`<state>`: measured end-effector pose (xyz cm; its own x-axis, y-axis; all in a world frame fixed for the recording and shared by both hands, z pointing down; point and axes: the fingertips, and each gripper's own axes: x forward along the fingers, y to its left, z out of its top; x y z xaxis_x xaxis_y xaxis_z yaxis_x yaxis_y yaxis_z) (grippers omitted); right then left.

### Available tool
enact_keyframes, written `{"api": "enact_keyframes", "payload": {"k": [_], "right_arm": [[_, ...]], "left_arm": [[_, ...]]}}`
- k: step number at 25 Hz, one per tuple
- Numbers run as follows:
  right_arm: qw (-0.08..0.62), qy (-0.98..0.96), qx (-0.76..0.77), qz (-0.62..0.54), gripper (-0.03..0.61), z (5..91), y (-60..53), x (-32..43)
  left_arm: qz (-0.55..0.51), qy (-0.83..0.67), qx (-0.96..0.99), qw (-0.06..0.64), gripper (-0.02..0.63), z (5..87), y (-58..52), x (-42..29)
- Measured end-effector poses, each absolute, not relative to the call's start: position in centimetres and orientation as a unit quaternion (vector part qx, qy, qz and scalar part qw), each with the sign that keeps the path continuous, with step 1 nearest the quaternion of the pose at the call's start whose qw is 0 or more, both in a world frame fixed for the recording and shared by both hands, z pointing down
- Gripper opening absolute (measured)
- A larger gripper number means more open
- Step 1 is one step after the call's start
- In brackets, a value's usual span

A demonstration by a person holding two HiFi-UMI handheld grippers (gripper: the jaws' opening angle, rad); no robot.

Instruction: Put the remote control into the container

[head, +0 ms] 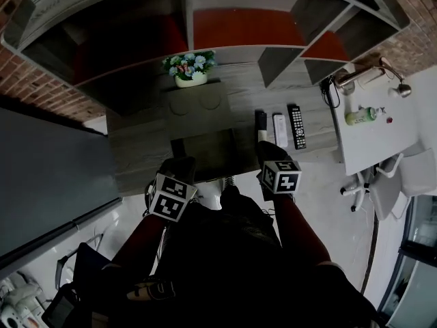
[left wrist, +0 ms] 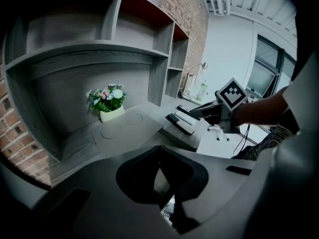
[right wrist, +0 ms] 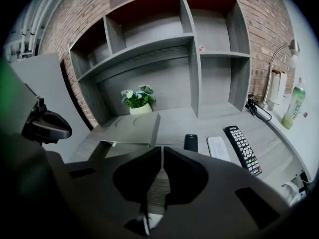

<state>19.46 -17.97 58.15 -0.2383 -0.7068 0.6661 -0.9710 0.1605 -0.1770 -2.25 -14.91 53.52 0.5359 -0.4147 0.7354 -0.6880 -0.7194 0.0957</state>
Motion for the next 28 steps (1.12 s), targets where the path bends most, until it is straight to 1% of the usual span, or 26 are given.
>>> {"api": "enact_keyframes", "payload": {"k": [6,7,10,13,15,22,25,28], "right_arm": [[0.26,-0.691,0.587,0.332,0.012,62.8,-20.0,22.4],[0.268,-0.687,0.585,0.338,0.023,63.5,-20.2,22.7],[0.29,-0.681,0.578,0.343,0.115,64.8,-20.9,22.9],[0.31,-0.674,0.576,0.343,0.184,66.0,-21.7,23.5],[0.318,-0.672,0.572,0.349,0.216,66.8,-22.1,23.5],[0.351,-0.65,0.556,0.381,0.221,69.7,-21.9,24.1],[0.366,-0.647,0.558,0.371,0.221,69.9,-21.9,24.4],[0.362,-0.653,0.556,0.365,0.218,69.9,-22.1,24.2]], "left_arm": [[0.382,-0.322,0.84,0.211,0.006,55.7,-17.0,-0.5],[0.384,-0.325,0.837,0.214,0.006,55.9,-17.3,-0.4],[0.392,-0.326,0.832,0.219,0.006,56.4,-18.1,0.1],[0.399,-0.323,0.829,0.221,0.006,56.8,-18.4,0.8],[0.402,-0.323,0.827,0.225,0.006,57.1,-18.5,1.0],[0.404,-0.33,0.82,0.236,0.006,57.4,-18.4,1.1],[0.402,-0.337,0.817,0.24,0.006,57.4,-18.2,0.7],[0.399,-0.343,0.815,0.242,0.006,57.3,-18.0,0.2]]}}
